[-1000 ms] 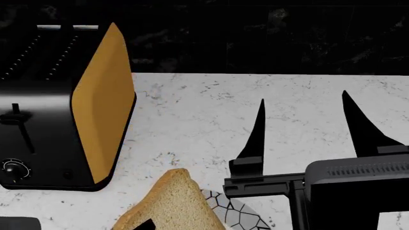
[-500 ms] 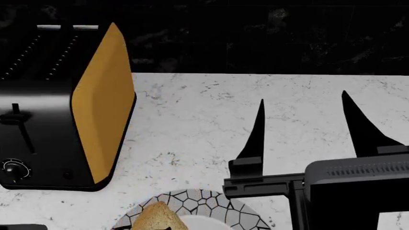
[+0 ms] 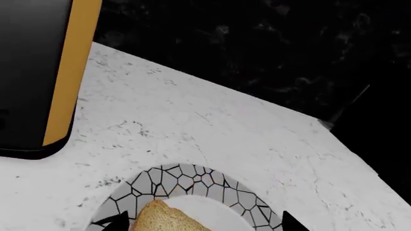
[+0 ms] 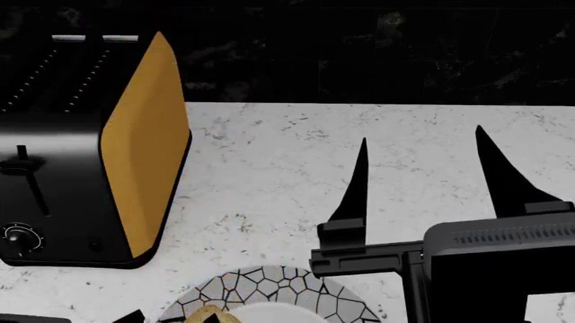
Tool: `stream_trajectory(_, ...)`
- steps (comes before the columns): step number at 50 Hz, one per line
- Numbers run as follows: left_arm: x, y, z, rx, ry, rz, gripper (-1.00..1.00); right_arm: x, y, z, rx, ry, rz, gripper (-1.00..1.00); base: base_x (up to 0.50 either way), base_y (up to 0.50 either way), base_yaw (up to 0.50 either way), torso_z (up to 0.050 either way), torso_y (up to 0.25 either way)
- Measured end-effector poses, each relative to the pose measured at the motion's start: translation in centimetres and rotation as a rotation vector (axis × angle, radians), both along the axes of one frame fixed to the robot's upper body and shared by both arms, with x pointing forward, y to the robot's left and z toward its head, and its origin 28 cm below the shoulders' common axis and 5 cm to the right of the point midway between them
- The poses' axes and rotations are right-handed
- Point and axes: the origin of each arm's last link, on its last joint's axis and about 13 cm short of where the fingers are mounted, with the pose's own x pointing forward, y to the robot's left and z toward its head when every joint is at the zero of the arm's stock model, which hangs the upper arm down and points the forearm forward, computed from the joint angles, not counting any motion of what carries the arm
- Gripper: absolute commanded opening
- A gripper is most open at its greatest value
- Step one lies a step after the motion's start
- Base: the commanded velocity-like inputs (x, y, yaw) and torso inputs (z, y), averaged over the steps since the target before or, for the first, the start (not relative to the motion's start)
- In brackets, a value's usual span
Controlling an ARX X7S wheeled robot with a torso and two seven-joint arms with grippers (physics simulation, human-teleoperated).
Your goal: Place the toasted item on a plate.
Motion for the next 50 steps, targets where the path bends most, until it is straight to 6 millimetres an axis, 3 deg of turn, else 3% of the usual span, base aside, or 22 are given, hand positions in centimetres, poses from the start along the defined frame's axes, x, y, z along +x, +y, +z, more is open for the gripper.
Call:
stream_trajectory(15,0.7,1.2,0.6,0.094,-0.058,0.067,1.0,-0.2,-0.1,0.0,0.003,-0.001,-0.001,1.0,0.0,0.0,0.0,0.0,0.0)
stream_trajectory(36,1.5,6.1,6.8,0.246,-0.263,0.292,1.0,-0.4,-0.2,0.7,-0.002,-0.015,-0.004,1.0,0.0,0.0,0.0,0.0,0.0)
stream_trajectory(50,0.4,9.0,9.2,0.288,-0.333,0.43,1.0,-2.6,-1.7,2.6,-0.012,-0.031,-0.046,1.0,0.0,0.0,0.0,0.0,0.0)
